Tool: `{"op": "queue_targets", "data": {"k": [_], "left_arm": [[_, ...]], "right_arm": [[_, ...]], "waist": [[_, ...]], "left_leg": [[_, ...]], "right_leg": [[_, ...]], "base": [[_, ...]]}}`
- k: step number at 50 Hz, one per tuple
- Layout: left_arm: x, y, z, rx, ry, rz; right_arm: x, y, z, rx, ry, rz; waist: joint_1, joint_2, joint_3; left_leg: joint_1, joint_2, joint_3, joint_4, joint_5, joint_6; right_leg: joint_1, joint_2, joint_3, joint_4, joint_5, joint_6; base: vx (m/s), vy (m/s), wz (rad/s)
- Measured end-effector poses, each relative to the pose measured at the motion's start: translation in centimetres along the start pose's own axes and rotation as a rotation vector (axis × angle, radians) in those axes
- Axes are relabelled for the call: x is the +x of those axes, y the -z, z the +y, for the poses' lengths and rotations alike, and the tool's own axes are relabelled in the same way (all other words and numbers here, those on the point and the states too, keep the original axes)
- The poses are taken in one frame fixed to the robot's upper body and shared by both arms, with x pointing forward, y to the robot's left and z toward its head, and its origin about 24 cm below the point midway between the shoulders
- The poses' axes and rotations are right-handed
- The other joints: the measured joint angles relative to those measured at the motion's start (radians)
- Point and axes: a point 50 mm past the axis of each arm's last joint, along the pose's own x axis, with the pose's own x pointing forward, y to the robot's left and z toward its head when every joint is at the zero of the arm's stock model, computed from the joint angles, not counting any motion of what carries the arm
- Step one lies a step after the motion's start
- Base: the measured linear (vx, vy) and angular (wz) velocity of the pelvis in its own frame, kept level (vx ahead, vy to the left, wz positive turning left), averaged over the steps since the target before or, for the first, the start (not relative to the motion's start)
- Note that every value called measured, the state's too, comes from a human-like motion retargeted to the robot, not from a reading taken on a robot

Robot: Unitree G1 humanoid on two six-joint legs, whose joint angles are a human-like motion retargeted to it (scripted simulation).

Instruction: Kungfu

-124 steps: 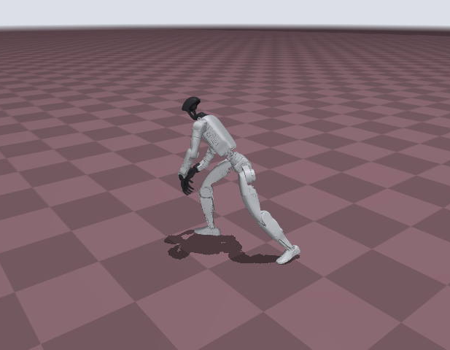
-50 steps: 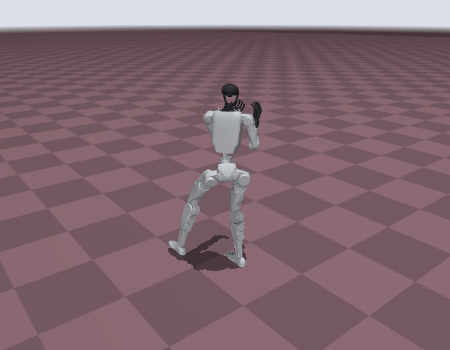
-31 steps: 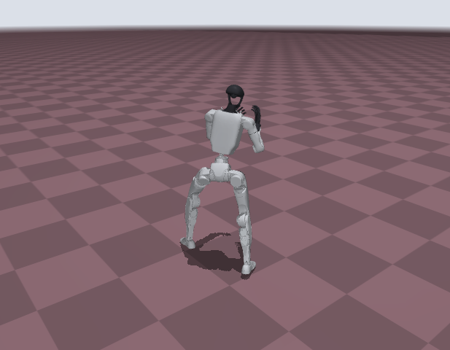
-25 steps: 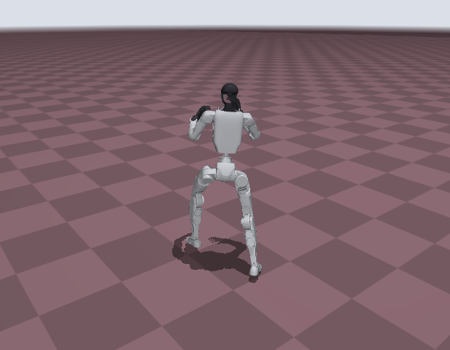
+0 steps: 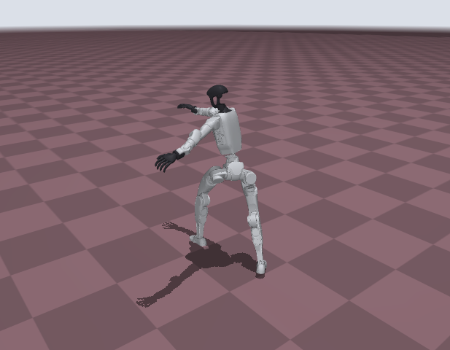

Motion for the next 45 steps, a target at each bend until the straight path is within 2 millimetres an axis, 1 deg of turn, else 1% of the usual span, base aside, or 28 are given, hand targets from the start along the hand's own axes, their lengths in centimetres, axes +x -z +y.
{"op": "queue_targets", "data": {"k": [2, 4, 5, 7, 9, 12, 15, 17, 20, 22, 24, 27, 29, 30, 33, 35, 37, 38, 40, 42, 43, 45], "left_arm": [[0.3, -2.7, 0.4, -0.069, -0.056, -0.118], [0.5, -6.5, 1.2, -0.113, -0.125, -0.286], [0.4, -8.6, 1.6, -0.13, -0.157, -0.377], [-0.4, -13.5, 2.2, -0.171, -0.196, -0.569], [-2.0, -18.6, 2.7, -0.196, -0.209, -0.782], [-6.1, -25.6, 3.4, -0.177, -0.219, -1.096], [-11.3, -31.4, 3.5, -0.071, -0.253, -1.385], [-15.0, -34.4, 3.0, 0.031, -0.287, -1.551], [-20.2, -37.8, 1.8, 0.187, -0.343, -1.759], [-23.0, -39.0, 0.7, 0.304, -0.342, -1.878], [-24.9, -39.7, -0.2, 0.402, -0.318, -1.958], [-26.5, -39.8, -1.4, 0.496, -0.249, -2.035], [-27.0, -39.6, -1.8, 0.522, -0.221, -2.066], [-27.1, -39.4, -1.8, 0.535, -0.223, -2.072], [-27.0, -38.7, -0.7, 0.52, -0.326, -2.074], [-26.9, -38.0, -0.7, 0.469, -0.331, -2.1], [-26.5, -37.6, -1.2, 0.442, -0.277, -2.1], [-26.3, -37.4, -1.6, 0.438, -0.239, -2.091], [-25.8, -37.1, -2.4, 0.439, -0.163, -2.072], [-25.6, -36.7, -3.5, 0.428, -0.105, -2.068], [-25.6, -36.5, -4.3, 0.413, -0.074, -2.067], [-25.5, -35.9, -6.4, 0.36, 0.006, -2.06]], "right_arm": [[-0.1, -1.2, 0.2, -0.019, 0.026, -0.084], [-0.1, -2.3, 0.4, -0.034, 0.064, -0.158], [-0.2, -2.7, 0.4, -0.043, 0.081, -0.187], [-0.2, -3.1, 0.3, -0.07, 0.091, -0.216], [-0.1, -3.8, 0.1, -0.091, 0.094, -0.257], [0.0, -5.6, -0.3, -0.122, 0.084, -0.357], [-0.2, -8.3, -0.5, -0.164, 0.077, -0.48], [-0.4, -10.4, -0.7, -0.199, 0.078, -0.562], [-1.3, -13.8, -1.0, -0.225, 0.104, -0.694], [-2.1, -16.3, -1.4, -0.221, 0.143, -0.797], [-3.3, -18.8, -1.9, -0.201, 0.194, -0.902], [-5.4, -22.0, -2.7, -0.17, 0.281, -1.053], [-6.4, -23.2, -3.0, -0.119, 0.325, -1.093], [-6.5, -23.5, -3.1, -0.082, 0.335, -1.079], [-7.1, -24.1, -2.6, -0.092, 0.317, -1.097], [-7.9, -24.6, -2.5, -0.072, 0.338, -1.15], [-8.5, -25.1, -2.0, -0.032, 0.322, -1.177], [-8.7, -25.1, -1.6, -0.026, 0.298, -1.182], [-8.9, -25.0, -0.7, -0.038, 0.243, -1.187], [-9.0, -24.5, 0.3, -0.05, 0.189, -1.188], [-9.2, -24.3, 0.9, -0.051, 0.163, -1.186], [-9.4, -23.5, 2.2, -0.055, 0.102, -1.178]], "waist": [[-0.022, 0.008, -0.012], [-0.037, 0.011, -0.018], [-0.041, 0.012, -0.02], [-0.042, 0.009, -0.018], [-0.047, 0.009, -0.019], [-0.066, 0.02, -0.027], [-0.101, 0.037, -0.042], [-0.12, 0.05, -0.047], [-0.142, 0.076, -0.051], [-0.161, 0.097, -0.054], [-0.182, 0.119, -0.056], [-0.215, 0.152, -0.054], [-0.235, 0.169, -0.052], [-0.243, 0.174, -0.051], [-0.256, 0.171, -0.046], [-0.264, 0.173, -0.048], [-0.276, 0.19, -0.06], [-0.29, 0.203, -0.068], [-0.323, 0.236, -0.08], [-0.357, 0.266, -0.082], [-0.37, 0.278, -0.079], [-0.396, 0.305, -0.07]], "left_leg": [[0.003, 0.0, -0.002, -0.002, 0.001, 0.0], [0.008, 0.002, -0.003, -0.001, -0.002, 0.001], [0.01, 0.003, -0.003, 0.0, -0.005, 0.001], [0.017, 0.005, -0.004, 0.004, -0.015, 0.006], [0.022, 0.01, -0.003, 0.01, -0.027, 0.012], [0.024, 0.022, -0.002, 0.026, -0.046, 0.018], [0.024, 0.035, 0.012, 0.043, -0.066, 0.031], [0.028, 0.049, 0.035, 0.053, -0.083, 0.04], [0.043, 0.083, 0.074, 0.064, -0.104, 0.05], [0.058, 0.112, 0.106, 0.065, -0.116, 0.054], [0.08, 0.144, 0.144, 0.062, -0.124, 0.056], [0.121, 0.196, 0.215, 0.052, -0.133, 0.059], [0.156, 0.23, 0.27, 0.041, -0.134, 0.058], [0.175, 0.248, 0.302, 0.035, -0.134, 0.057], [0.248, 0.293, 0.431, 0.002, -0.127, 0.049], [0.305, 0.316, 0.528, -0.041, -0.11, 0.041], [0.343, 0.349, 0.592, -0.072, -0.089, 0.028], [0.358, 0.363, 0.615, -0.085, -0.077, 0.022], [0.391, 0.385, 0.649, -0.113, -0.05, 0.004], [0.425, 0.388, 0.652, -0.144, -0.014, -0.026], [0.444, 0.387, 0.64, -0.163, 0.01, -0.049], [0.481, 0.376, 0.596, -0.199, 0.059, -0.092]], "right_leg": [[0.003, 0.001, -0.004, 0.0, 0.006, 0.0], [0.004, -0.002, 0.0, -0.001, 0.01, 0.0], [0.004, -0.004, 0.003, -0.002, 0.012, 0.0], [0.001, -0.012, 0.014, -0.001, 0.015, 0.0], [-0.004, -0.019, 0.025, 0.002, 0.021, 0.0], [-0.013, -0.027, 0.04, 0.004, 0.035, 0.0], [-0.028, -0.04, 0.057, 0.004, 0.051, 0.0], [-0.042, -0.055, 0.068, 0.005, 0.064, -0.001], [-0.067, -0.074, 0.088, 0.007, 0.09, -0.008], [-0.093, -0.088, 0.106, 0.013, 0.112, -0.017], [-0.128, -0.106, 0.129, 0.023, 0.136, -0.023], [-0.192, -0.136, 0.164, 0.04, 0.171, -0.031], [-0.241, -0.16, 0.176, 0.051, 0.192, -0.039], [-0.268, -0.174, 0.18, 0.058, 0.202, -0.045], [-0.398, -0.231, 0.215, 0.104, 0.251, -0.087], [-0.496, -0.281, 0.214, 0.161, 0.254, -0.178], [-0.522, -0.342, 0.088, 0.178, 0.22, -0.226], [-0.528, -0.356, 0.05, 0.18, 0.207, -0.224], [-0.546, -0.361, 0.04, 0.188, 0.196, -0.19], [-0.573, -0.353, 0.075, 0.206, 0.218, -0.136], [-0.593, -0.34, 0.108, 0.22, 0.23, -0.119], [-0.64, -0.314, 0.179, 0.266, 0.247, -0.088]], "base": [[-0.02, 0.03, -0.03], [-0.02, 0.05, -0.22], [0.0, 0.04, -0.36], [0.0, 0.03, -0.44], [-0.02, 0.03, -0.53], [-0.06, 0.08, -0.59], [-0.1, 0.13, -0.58], [-0.15, 0.15, -0.69], [-0.2, 0.16, -0.94], [-0.23, 0.15, -1.19], [-0.27, 0.15, -1.35], [-0.35, 0.12, -1.54], [-0.35, 0.17, -1.67], [-0.38, 0.12, -1.83], [-0.48, 0.02, -2.05], [-0.59, -0.04, -2.21], [-0.53, -0.03, -2.09], [-0.45, -0.05, -1.66], [-0.42, -0.15, -1.22], [-0.4, -0.28, -0.98], [-0.44, -0.41, -1.02], [-0.49, -0.54, -1.02]]}}
